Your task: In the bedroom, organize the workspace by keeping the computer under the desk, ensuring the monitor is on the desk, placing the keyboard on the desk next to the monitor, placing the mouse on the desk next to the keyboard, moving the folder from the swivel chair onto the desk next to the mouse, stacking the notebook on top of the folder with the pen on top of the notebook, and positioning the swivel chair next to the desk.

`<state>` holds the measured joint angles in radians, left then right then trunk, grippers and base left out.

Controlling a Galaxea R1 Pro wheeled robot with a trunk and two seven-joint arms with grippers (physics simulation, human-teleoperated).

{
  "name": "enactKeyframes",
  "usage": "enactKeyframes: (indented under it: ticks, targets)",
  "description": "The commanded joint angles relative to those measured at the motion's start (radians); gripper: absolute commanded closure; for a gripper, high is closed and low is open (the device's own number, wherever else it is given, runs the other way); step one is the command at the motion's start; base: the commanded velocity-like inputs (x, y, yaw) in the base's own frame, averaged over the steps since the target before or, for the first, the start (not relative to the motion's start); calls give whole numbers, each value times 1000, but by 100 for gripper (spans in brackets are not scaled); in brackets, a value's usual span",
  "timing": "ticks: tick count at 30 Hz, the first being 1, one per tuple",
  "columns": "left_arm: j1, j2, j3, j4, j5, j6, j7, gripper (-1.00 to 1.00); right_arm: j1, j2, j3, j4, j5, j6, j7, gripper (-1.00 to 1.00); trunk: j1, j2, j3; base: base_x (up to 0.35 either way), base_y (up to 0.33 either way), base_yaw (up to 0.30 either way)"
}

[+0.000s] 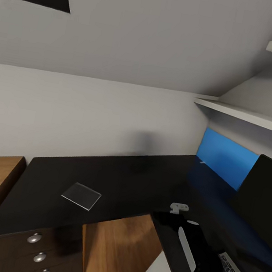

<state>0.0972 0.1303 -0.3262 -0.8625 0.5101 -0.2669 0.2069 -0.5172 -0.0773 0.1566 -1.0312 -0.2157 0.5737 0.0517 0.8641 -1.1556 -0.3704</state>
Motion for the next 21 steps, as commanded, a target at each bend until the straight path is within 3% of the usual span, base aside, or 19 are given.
enactKeyframes:
  ticks: [1, 14, 21]
  targets:
    - [-1, 2, -6, -1, 8, -4, 8, -100, 0, -1, 1, -1, -2, 4, 0, -100, 0, -1, -1, -43, 0, 276]
    - [-1, 1, -7, -1, 8, -3, 9, -100, 0, -1, 4, -4, -2, 2, 0, -100, 0, -1, -1, -239, 41, 277]
    - [-1, 0, -10, 24, 8, -4, 10, -100, 2, 0, 5, -4, -2, 1, 0, -100, 0, -1, -1, -80, 15, 278]
